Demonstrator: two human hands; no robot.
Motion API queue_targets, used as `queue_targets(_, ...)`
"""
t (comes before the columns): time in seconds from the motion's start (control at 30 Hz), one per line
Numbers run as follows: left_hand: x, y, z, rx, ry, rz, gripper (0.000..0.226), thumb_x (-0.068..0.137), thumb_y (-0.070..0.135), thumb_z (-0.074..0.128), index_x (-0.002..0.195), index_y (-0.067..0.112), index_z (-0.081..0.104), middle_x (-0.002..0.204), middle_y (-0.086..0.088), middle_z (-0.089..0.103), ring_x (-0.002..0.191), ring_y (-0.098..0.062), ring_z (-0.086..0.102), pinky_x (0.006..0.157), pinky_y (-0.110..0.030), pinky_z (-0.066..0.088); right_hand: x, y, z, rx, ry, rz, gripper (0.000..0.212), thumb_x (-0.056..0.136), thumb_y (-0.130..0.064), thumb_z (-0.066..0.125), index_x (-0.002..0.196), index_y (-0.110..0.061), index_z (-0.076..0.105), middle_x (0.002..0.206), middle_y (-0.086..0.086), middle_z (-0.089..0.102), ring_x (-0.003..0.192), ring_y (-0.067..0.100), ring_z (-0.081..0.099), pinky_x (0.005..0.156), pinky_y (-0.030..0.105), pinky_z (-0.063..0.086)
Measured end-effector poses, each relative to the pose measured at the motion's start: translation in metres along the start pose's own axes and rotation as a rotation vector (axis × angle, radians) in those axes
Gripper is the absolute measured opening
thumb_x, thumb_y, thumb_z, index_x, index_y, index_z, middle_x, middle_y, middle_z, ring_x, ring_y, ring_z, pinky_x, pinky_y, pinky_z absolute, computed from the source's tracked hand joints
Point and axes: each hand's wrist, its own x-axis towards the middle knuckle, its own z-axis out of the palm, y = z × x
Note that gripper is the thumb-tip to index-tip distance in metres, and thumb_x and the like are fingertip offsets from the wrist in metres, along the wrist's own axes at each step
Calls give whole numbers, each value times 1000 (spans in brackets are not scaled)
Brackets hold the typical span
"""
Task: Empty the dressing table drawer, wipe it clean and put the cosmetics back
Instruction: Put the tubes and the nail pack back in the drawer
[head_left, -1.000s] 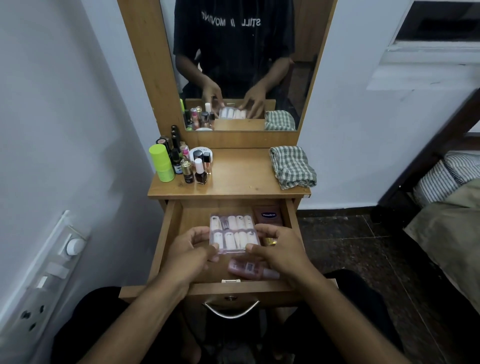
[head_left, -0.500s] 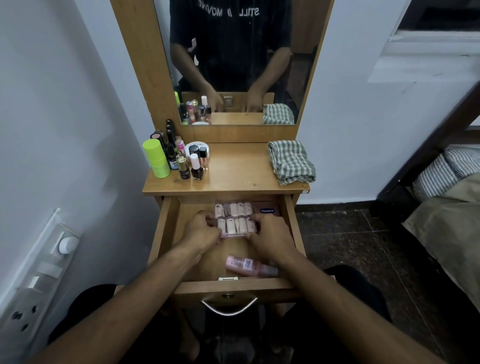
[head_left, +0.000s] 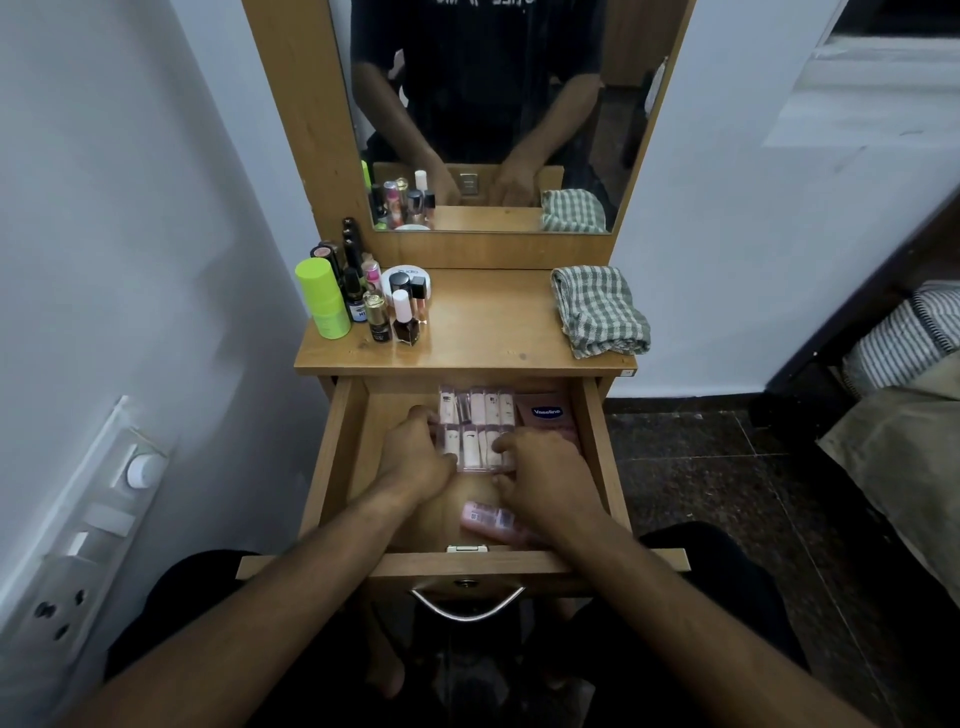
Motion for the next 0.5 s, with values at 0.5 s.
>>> queue_targets(0.5,3,-6,5,91,18,93,38,80,6,76,117,9,66,116,-9,68,101,-24,65,84,-29,52,0,-2,1,25,-302,-290,18,81,-30,76,98,-34,79,97,-10,76,88,4,67,81,29,57)
